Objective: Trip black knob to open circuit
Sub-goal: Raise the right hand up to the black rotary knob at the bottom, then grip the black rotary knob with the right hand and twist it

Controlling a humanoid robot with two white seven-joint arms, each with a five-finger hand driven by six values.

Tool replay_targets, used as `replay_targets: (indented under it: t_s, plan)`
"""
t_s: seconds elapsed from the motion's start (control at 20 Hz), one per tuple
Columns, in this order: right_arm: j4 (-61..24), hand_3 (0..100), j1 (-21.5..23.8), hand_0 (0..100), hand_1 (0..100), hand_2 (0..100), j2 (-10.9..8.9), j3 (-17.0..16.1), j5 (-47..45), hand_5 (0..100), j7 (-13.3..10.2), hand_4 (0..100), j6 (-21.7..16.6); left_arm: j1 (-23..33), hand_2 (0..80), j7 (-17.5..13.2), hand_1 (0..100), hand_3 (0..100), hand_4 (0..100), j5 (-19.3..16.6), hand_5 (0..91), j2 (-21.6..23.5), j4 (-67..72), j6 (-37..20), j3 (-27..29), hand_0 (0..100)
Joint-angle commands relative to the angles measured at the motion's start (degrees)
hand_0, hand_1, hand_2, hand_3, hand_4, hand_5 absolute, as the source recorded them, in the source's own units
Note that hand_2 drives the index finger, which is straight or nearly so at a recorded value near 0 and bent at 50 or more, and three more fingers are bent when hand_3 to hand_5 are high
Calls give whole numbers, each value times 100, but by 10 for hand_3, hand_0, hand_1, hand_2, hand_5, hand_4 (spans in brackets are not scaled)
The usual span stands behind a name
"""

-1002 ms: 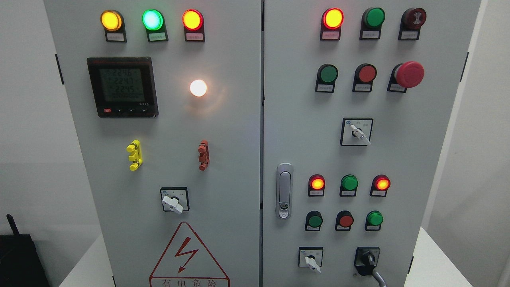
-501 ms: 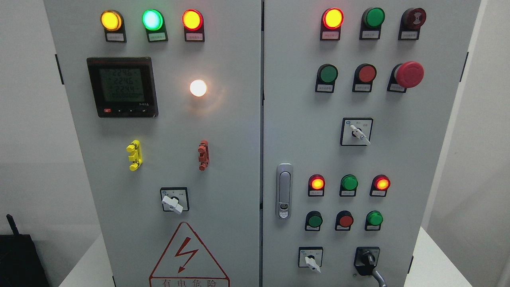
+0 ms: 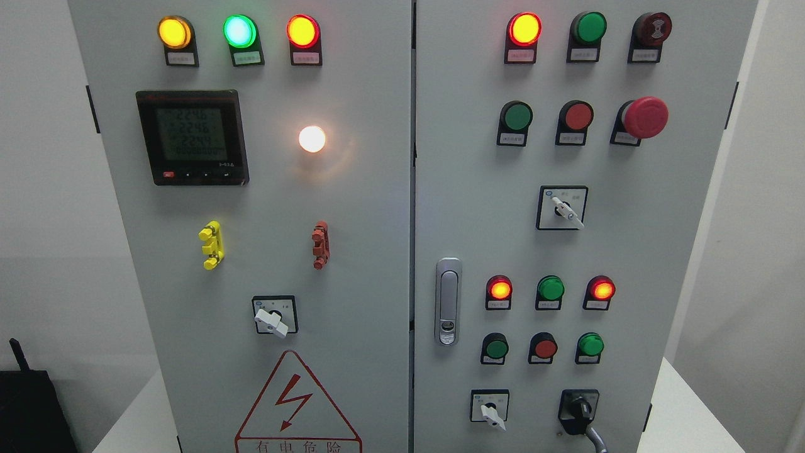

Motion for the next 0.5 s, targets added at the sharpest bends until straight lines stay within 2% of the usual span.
replay_targets:
  t_s: [0.0, 0.45]
  plan:
    - [-104, 1000, -87, 0, 0, 0, 1, 117, -1, 981, 62, 1000, -18, -12, 0, -2, 389, 0, 0, 14, 0, 1, 1, -19, 14, 120]
    - [-112, 1000, -122, 0, 0, 0, 19, 257, -1, 981, 62, 1000, -18, -12, 0, -2, 389, 0, 0, 14, 0, 1, 1, -11, 14, 120]
